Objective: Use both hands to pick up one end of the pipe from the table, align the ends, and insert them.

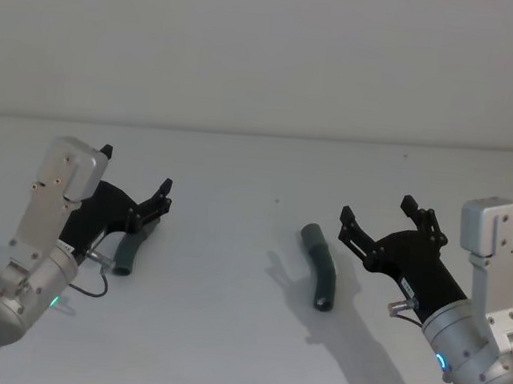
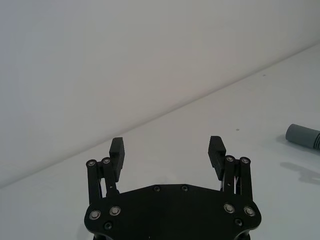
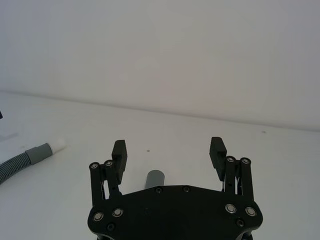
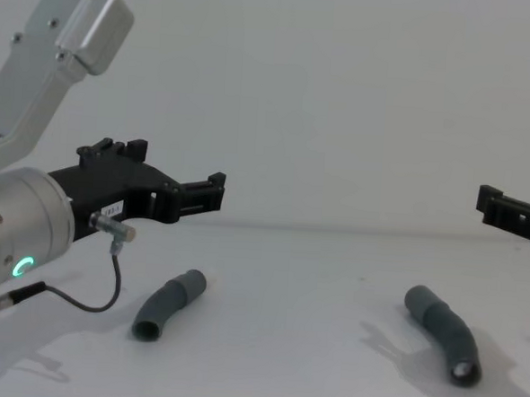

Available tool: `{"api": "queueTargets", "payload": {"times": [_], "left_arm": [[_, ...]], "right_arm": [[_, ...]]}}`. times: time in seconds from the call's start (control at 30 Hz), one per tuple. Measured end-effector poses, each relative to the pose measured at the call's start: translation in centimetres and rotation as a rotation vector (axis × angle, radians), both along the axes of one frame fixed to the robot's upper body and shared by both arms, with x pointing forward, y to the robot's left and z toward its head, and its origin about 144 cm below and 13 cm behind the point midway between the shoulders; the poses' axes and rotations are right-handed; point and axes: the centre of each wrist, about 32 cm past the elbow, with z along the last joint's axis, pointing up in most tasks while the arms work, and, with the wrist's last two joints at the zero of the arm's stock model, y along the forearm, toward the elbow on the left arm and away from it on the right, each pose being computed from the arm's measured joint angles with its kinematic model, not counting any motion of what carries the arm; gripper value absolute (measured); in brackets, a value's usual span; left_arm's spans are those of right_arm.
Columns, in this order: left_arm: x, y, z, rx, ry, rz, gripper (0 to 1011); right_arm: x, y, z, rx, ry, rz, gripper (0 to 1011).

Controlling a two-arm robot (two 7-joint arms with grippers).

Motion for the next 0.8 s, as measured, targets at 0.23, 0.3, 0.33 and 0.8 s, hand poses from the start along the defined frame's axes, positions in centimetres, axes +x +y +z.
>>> {"api": "queueTargets", "payload": {"times": [0.23,0.3,0.33,0.8], "left_arm": [[0.00,0.00,0.00,0.000,0.000,0.000,1001],[0.00,0.00,0.00,0.000,0.000,0.000,1001],[0.00,0.00,0.00,0.000,0.000,0.000,1001],[0.00,0.00,0.00,0.000,0.000,0.000,1001]], "right_arm": [[0.00,0.00,0.00,0.000,0.000,0.000,1005],[0.00,0.00,0.00,0.000,0.000,0.000,1005],[0.00,0.00,0.00,0.000,0.000,0.000,1005],[0.01,0.00,0.01,0.000,0.000,0.000,1005]]}}
